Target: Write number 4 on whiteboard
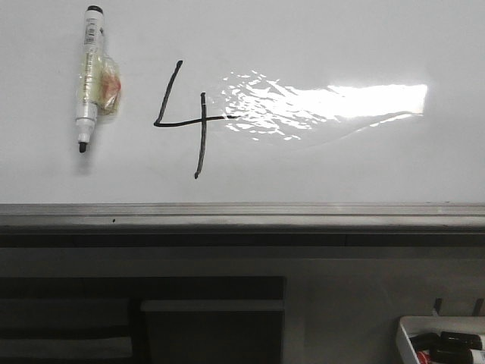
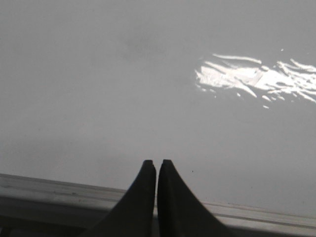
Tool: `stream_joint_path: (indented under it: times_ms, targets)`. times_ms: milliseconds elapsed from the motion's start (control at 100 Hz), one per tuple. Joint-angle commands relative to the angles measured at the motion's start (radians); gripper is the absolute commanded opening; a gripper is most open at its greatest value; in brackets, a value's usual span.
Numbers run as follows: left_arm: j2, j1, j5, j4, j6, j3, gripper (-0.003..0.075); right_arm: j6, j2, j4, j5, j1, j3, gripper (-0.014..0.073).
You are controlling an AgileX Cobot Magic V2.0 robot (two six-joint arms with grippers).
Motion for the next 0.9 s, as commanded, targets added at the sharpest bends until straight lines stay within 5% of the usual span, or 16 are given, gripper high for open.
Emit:
stream_joint_path:
  times_ms: [0, 220, 890]
  targets:
    - [-0.028, -0.002, -0.035, 0.025, -0.032, 0.018, -0.002, -0.007, 0.011, -0.009, -0.087, -0.005, -0.023, -0.0061]
    - [-0.028, -0.038, 0.122, 0.032, -0.03, 0.018, -0.002, -0.007, 0.011, -0.009, -0.087, -0.005, -0.023, -0.0061]
    - [-0.028, -0.038, 0.121, 0.027, -0.03, 0.018, -0.002, -0.007, 0.011, -0.009, -0.087, -0.005, -0.023, -0.0061]
